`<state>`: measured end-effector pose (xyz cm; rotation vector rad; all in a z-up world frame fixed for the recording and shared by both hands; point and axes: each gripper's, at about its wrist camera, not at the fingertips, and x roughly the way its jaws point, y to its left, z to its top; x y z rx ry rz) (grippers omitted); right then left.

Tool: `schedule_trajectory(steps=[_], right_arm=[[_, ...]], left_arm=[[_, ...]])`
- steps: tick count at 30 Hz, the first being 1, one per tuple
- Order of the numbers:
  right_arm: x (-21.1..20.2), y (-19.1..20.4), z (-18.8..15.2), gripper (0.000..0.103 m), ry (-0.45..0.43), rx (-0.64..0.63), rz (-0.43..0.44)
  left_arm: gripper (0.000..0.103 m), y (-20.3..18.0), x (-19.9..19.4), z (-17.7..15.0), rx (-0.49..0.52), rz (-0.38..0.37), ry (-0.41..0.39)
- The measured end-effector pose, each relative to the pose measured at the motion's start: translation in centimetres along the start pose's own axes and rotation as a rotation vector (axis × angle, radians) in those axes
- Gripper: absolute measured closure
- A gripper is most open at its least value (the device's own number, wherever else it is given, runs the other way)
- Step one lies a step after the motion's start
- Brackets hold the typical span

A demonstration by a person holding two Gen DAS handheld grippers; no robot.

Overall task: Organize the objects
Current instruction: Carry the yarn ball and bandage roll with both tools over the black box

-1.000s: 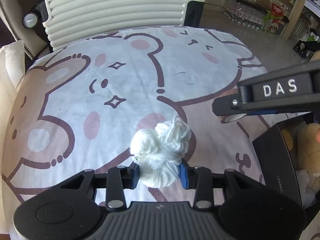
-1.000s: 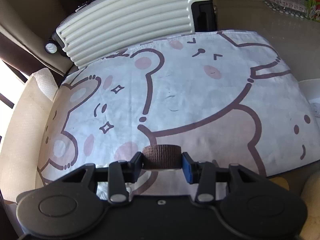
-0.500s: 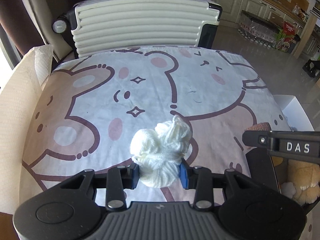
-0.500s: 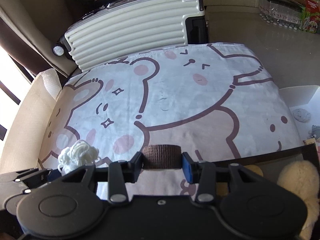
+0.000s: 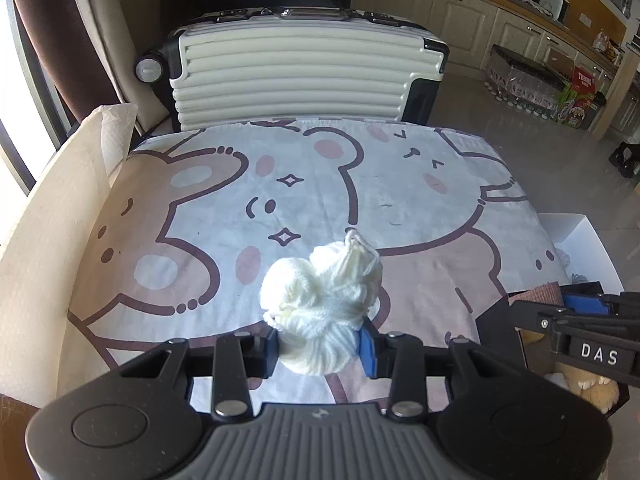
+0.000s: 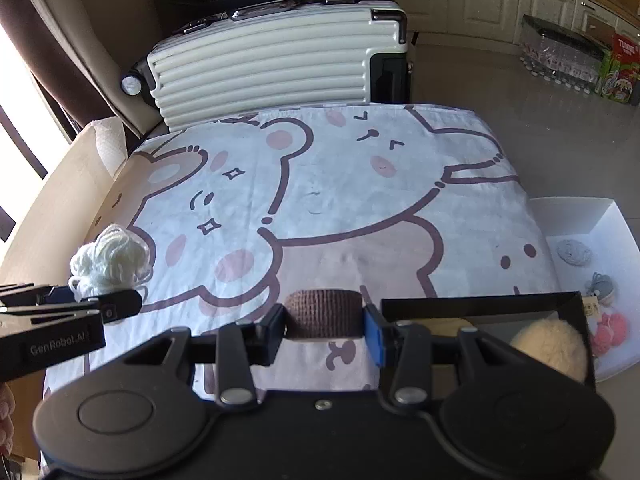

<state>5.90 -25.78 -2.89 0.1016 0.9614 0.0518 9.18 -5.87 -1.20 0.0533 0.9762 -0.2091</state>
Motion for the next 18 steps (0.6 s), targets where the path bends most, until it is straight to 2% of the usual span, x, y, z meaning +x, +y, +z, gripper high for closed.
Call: schedule_trajectory(steps=[11, 18], right_arm=[[-2.9, -2.1, -1.1, 0.06, -0.042, -0.014, -0.022], [-3.7, -2.6, -1.1, 0.06, -0.067, -0.021, -0.019]], left_arm=[[0.063, -1.5, -1.0, -0.3, -0.034, -0.021, 0.018], [0.063, -2.3, -1.6, -0.1, -0.027, -0.025, -0.012]])
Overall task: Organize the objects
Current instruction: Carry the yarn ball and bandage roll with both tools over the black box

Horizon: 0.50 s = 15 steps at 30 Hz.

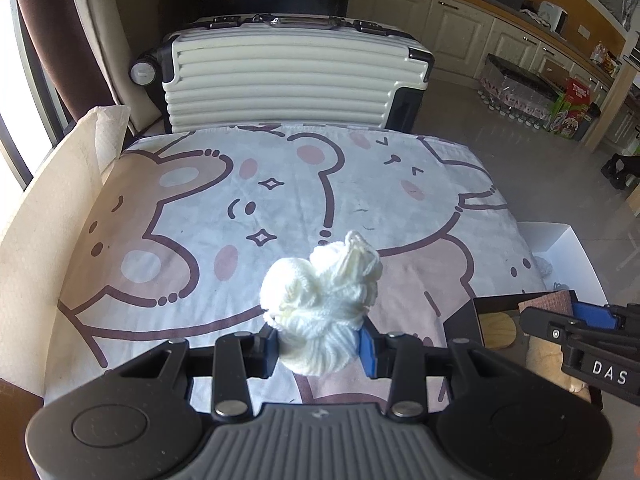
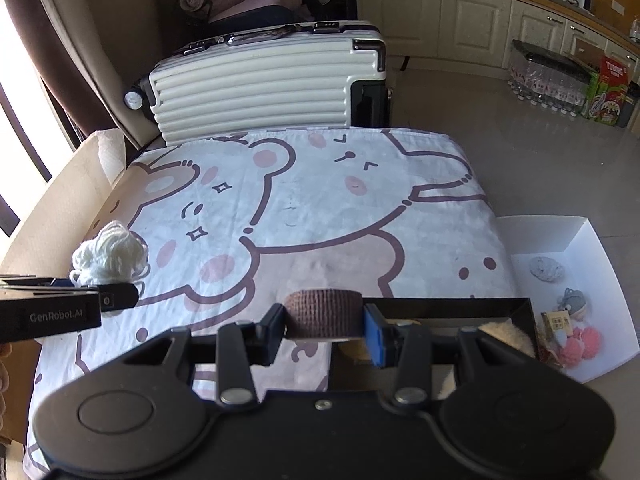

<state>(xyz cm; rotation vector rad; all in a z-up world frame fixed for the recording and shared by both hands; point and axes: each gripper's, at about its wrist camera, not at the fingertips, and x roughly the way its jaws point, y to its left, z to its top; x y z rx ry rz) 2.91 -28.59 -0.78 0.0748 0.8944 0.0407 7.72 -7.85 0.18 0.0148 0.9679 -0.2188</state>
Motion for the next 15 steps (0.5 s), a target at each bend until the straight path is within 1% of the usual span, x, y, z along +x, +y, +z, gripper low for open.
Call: schedule_trajectory(steps=[8, 15], right_arm=[[-0.3, -0.6, 0.1, 0.06, -0.007, 0.019, 0.007], [0.4, -2.3, -0.1, 0.06, 0.007, 0.074, 0.009]], left_arm=[[0.063, -0.6, 0.1, 0.0, 0.005, -0.013, -0.002], [0.063, -1.7, 0.7, 0.0, 0.018, -0.044, -0.003]])
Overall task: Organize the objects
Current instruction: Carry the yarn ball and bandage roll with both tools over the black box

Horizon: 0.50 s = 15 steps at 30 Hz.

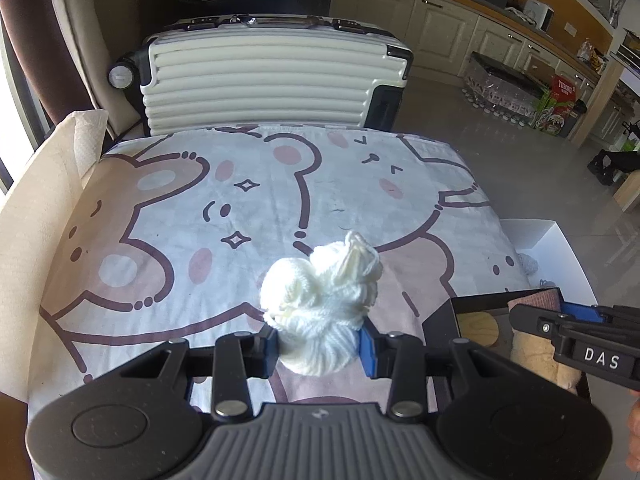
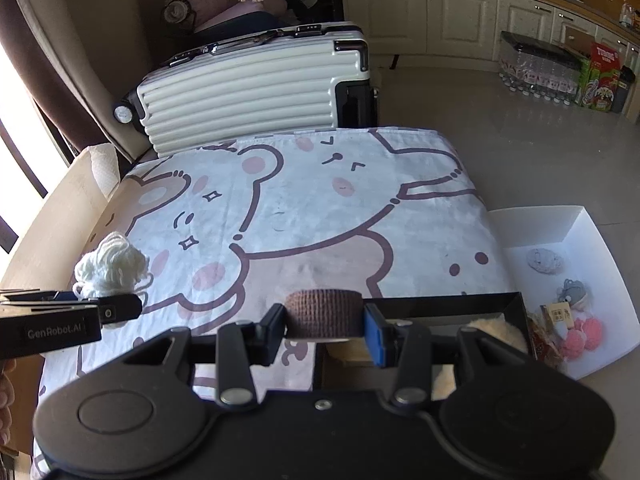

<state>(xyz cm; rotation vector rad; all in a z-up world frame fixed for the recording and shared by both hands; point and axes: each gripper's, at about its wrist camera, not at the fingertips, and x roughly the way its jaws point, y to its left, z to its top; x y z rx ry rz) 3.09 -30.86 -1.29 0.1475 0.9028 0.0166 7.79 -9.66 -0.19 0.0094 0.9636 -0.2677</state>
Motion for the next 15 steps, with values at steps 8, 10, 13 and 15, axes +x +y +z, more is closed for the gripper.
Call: schedule_trajectory(steps=[8, 10, 13, 15], right_arm=[[2.3, -3.4, -1.1, 0.06, 0.06, 0.083, -0.011], [2.9, -4.1, -1.5, 0.06, 0.075, 0.098, -0.01], [3.7, -5.0, -1.9, 0.06, 0.091, 0.116, -0.017], [4.4, -5.6, -2.2, 0.06, 0.108, 0.135, -0.012]], left_arm=[[0.063, -2.4, 0.9, 0.1, 0.034, -0.066, 0.002], [0.063, -3.1, 1.2, 0.1, 0.04, -0.086, 0.007], [0.063, -4.2, 1.8, 0.2, 0.056, -0.105, 0.013], [0.063, -4.9, 2.1, 0.2, 0.067, -0.115, 0.016]])
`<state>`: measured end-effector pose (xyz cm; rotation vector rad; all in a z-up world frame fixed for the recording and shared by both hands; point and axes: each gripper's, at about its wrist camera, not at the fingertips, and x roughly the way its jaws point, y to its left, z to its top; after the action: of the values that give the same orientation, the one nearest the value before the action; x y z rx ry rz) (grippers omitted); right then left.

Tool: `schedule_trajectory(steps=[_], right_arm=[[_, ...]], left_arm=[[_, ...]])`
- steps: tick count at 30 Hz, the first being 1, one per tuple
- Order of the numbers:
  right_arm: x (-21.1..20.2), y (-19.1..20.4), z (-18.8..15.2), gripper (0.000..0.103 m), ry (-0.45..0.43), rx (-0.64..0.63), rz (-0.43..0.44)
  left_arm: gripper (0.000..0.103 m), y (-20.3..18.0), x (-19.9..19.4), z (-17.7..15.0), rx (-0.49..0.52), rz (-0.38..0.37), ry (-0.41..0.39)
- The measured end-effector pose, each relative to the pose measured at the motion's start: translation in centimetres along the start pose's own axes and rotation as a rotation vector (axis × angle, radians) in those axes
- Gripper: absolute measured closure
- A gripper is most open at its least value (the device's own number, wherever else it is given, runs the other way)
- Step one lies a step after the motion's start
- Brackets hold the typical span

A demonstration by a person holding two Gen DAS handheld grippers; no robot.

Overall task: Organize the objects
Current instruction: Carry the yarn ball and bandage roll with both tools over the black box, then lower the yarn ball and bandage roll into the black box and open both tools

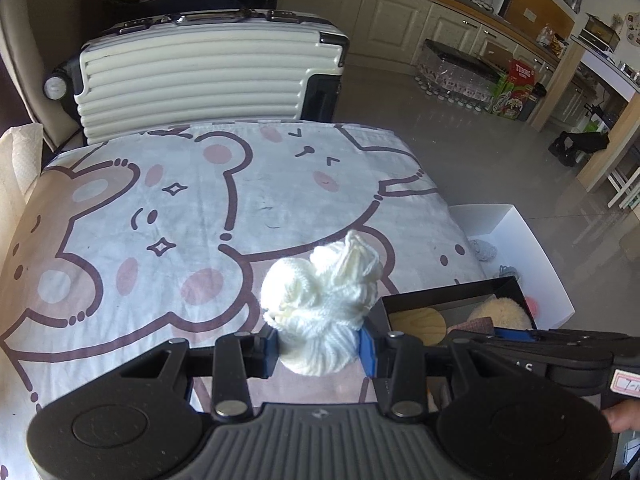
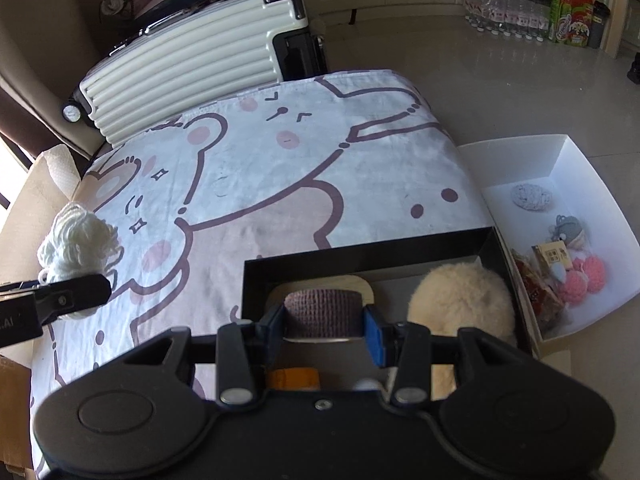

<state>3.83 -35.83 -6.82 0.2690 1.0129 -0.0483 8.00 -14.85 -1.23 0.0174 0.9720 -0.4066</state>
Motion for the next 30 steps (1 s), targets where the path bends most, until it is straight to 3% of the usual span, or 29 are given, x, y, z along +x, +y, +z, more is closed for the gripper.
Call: schedule_trajectory(steps=[12, 15, 18, 21, 25, 30], right_arm=[[4.9, -1.7, -1.2, 0.059, 0.152, 0.043, -0.028], [5.1, -1.9, -1.2, 0.041, 0.17, 0.046, -0.047], [3.9, -2.1, -0.6, 0.032, 0.142, 0.048, -0.034], [1.7, -2.8, 0.3, 0.032, 0.068, 0.074, -0.036], [-1.4, -4.4, 1.3, 0.033, -0.044, 0.118, -0.082], [-2.6, -6.2, 1.6, 0.039, -0.08, 0.178, -0.071]], left_arm=[[0.062, -1.2, 2.7, 0.1, 0.026, -0.01, 0.05], [0.062, -1.3, 3.3, 0.1, 0.019, -0.014, 0.06], [0.062, -1.8, 3.8, 0.1, 0.024, -0.021, 0.065], [0.063, -2.9, 4.2, 0.1, 0.062, -0.041, 0.046], [0.062, -5.3, 5.1, -0.2, 0.202, -0.063, 0.007], [0.062, -8.8, 7.1, -1.4, 0.367, -0.114, 0.034]])
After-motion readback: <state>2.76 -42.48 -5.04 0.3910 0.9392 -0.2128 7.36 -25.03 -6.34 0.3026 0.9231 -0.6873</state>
